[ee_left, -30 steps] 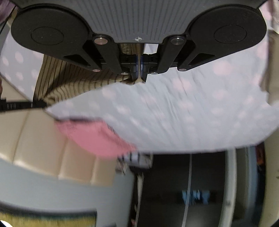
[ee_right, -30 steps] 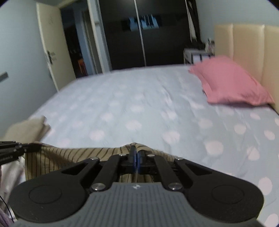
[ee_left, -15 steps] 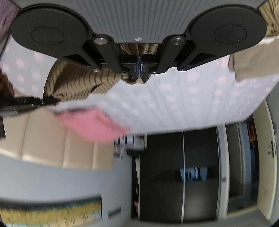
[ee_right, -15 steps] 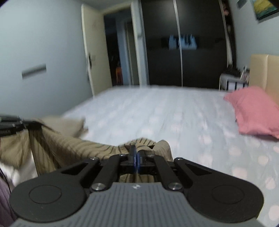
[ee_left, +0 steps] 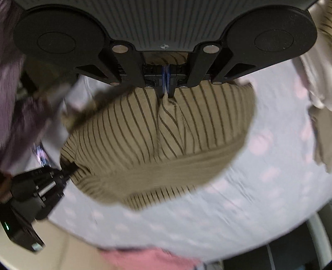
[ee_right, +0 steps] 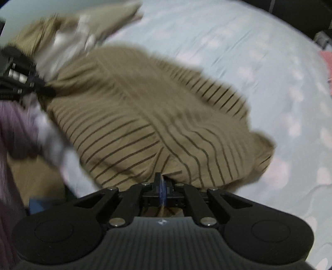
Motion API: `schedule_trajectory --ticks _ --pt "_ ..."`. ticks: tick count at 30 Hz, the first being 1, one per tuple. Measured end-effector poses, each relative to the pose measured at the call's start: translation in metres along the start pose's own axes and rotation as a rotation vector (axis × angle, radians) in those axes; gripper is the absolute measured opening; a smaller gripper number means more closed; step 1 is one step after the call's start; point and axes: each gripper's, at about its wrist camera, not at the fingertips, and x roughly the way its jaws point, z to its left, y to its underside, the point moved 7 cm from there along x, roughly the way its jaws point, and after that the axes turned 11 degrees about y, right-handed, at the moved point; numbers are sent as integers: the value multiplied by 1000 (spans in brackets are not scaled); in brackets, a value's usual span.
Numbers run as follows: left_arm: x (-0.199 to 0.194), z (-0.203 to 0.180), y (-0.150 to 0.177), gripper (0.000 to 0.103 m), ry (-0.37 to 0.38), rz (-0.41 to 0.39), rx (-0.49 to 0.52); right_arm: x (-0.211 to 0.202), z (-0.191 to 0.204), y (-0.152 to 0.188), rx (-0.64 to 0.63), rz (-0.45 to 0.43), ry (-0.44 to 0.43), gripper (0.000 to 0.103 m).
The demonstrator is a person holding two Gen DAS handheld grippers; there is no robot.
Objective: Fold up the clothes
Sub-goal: 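Open both tools and lay the shirt flat on the bed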
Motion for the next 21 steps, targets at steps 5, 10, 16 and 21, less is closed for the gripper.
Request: schedule_trajectory --ticks 5,10,16,21 --pt "27 -9 32 0 53 141 10 25 30 31 -116 132 -40 2" --pt "37 -13 46 0 60 190 36 28 33 45 -118 157 -50 2" --pt "2 -16 28 23 112 85 22 5 17 46 -48 103 -69 18" --pt "-27 -14 2 46 137 -22 23 -21 0 37 17 42 -62 31"
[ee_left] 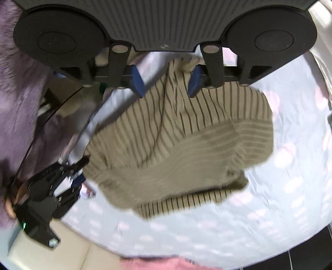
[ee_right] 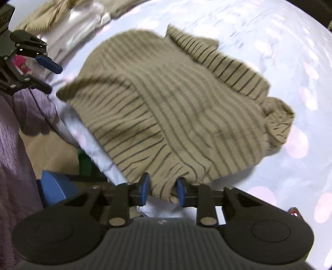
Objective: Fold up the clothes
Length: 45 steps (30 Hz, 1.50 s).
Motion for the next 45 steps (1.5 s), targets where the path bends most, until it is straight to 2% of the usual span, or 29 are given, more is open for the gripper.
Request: schedule_trajectory --ticks 4,9,16,21,27,32,38,42,45 --pt "-15 10 -24 46 -14 -50 1 -18 -21 -9 58 -54 31 31" --pt "-25 34 -51 46 -70 -60 25 -26 -52 -22 98 -88 96 31" --pt "-6 74 -82 46 -178 -73 193 -3 -82 -29 110 -69 168 31" --pt "21 97 -88 46 -230 15 347 17 -91 -27 97 -44 182 32" --pt "60 110 -91 46 -219 135 515 28 -92 -32 63 -39 156 35" --pt "88 120 -93 43 -173 220 565 36 -89 -37 11 -38 128 36" --pt "118 127 -89 32 -134 311 599 44 -90 -34 -11 -27 109 42" --pt "127 123 -89 26 -131 335 631 47 -92 -28 -7 -22 98 42" --pt "124 117 -92 26 -146 311 665 45 -93 -24 -9 -33 94 43"
